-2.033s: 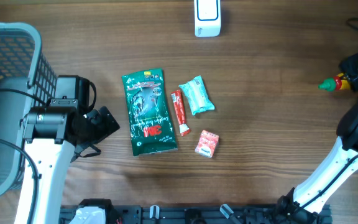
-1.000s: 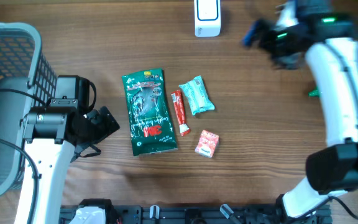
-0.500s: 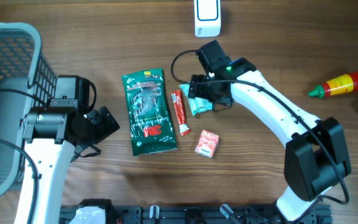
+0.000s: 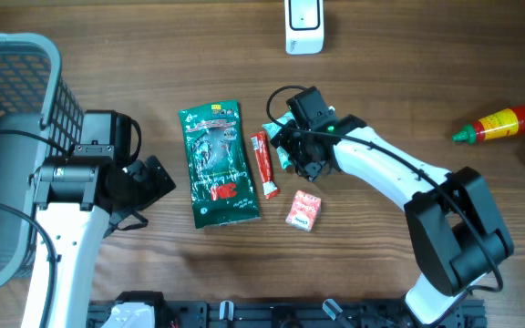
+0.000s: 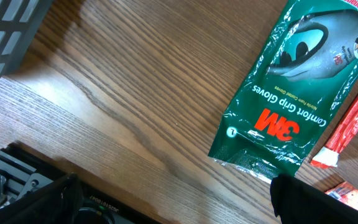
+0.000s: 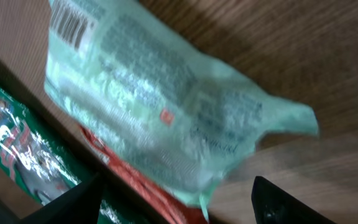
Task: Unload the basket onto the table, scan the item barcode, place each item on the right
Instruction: 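Reach the right gripper to the light-green wipes pack and grasp it, then lift the wipes pack and hold it to the white scanner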
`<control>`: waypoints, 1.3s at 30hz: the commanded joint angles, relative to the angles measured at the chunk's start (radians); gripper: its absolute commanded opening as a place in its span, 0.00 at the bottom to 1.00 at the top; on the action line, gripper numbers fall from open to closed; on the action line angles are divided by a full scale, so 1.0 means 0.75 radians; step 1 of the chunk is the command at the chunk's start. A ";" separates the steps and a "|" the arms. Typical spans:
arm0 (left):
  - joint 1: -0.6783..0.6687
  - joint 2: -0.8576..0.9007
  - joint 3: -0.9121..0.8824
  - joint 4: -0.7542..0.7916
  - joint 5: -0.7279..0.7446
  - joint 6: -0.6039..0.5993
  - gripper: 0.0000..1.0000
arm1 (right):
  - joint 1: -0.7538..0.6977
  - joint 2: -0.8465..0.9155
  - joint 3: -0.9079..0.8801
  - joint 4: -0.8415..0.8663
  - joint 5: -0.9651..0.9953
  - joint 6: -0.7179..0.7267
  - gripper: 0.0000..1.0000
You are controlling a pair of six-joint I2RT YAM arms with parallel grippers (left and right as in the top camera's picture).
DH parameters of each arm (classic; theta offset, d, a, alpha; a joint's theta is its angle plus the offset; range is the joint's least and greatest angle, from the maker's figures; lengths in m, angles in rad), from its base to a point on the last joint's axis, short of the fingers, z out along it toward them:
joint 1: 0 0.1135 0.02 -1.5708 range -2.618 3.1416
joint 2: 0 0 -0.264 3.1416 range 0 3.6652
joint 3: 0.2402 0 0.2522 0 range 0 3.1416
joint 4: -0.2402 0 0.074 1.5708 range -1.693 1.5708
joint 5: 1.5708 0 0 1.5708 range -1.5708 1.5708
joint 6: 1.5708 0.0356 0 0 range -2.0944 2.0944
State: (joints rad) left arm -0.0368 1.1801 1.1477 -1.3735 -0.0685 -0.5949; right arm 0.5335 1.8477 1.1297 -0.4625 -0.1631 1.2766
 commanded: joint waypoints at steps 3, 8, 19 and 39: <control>0.009 0.000 -0.005 0.000 0.006 0.020 1.00 | 0.001 0.015 -0.250 0.350 0.086 0.117 0.59; 0.009 0.000 -0.005 0.000 0.006 0.020 1.00 | 0.000 0.015 -0.287 0.411 0.114 0.010 0.05; 0.009 0.000 -0.005 0.000 0.006 0.020 1.00 | -0.067 -0.604 -0.280 0.240 -0.363 -1.362 0.05; 0.009 0.000 -0.005 0.000 0.006 0.020 1.00 | -0.067 -1.084 -0.280 -0.407 -0.354 -1.478 0.05</control>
State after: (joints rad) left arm -0.0368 1.1801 1.1477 -1.3731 -0.0685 -0.5949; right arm 0.4831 1.0470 0.9169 -0.7746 -0.4110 0.1593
